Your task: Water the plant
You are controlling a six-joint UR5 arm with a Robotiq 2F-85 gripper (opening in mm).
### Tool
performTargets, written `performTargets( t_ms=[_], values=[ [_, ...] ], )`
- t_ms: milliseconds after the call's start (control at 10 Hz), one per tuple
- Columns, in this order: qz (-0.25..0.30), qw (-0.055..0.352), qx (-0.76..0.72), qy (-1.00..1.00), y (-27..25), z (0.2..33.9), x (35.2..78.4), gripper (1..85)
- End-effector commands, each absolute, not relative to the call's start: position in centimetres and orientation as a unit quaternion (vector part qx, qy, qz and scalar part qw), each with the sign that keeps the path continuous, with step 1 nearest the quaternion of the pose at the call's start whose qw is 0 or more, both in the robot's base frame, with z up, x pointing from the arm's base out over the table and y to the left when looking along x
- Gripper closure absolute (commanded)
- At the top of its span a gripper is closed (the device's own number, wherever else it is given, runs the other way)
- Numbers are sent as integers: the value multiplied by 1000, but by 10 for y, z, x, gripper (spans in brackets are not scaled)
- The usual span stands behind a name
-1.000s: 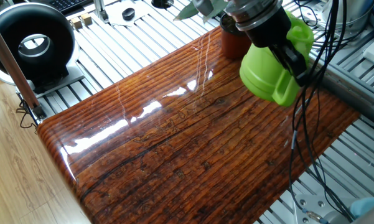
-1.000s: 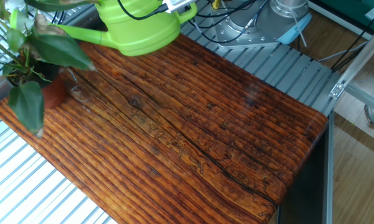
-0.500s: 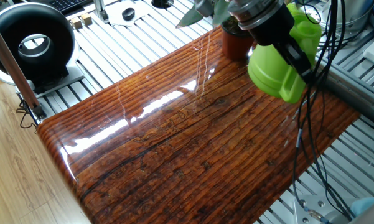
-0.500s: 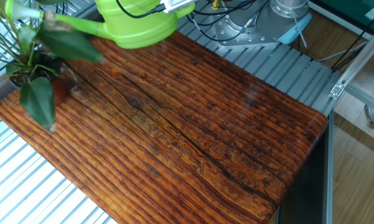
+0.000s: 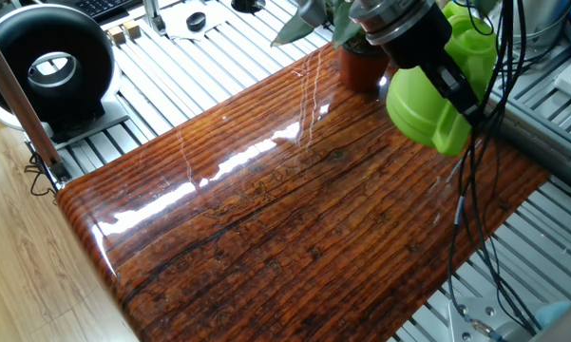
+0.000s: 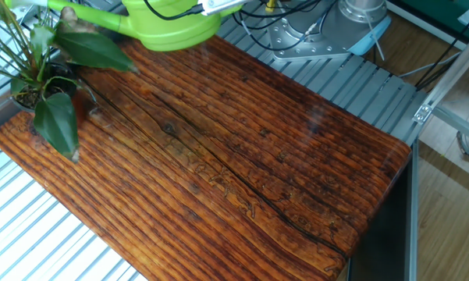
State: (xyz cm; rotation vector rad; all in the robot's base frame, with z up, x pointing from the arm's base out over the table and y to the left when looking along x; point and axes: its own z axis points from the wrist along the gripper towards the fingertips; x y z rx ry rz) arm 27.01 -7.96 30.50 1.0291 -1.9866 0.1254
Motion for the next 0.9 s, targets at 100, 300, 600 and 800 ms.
performTargets(
  t_ms=[100, 300, 600, 800],
  values=[
    [67, 447, 403, -795, -87, 312, 269, 843],
    [59, 444, 407, -796, -83, 310, 269, 843],
    [54, 439, 405, -800, -72, 306, 264, 843],
    [52, 439, 410, -798, -72, 308, 263, 843]
  ],
)
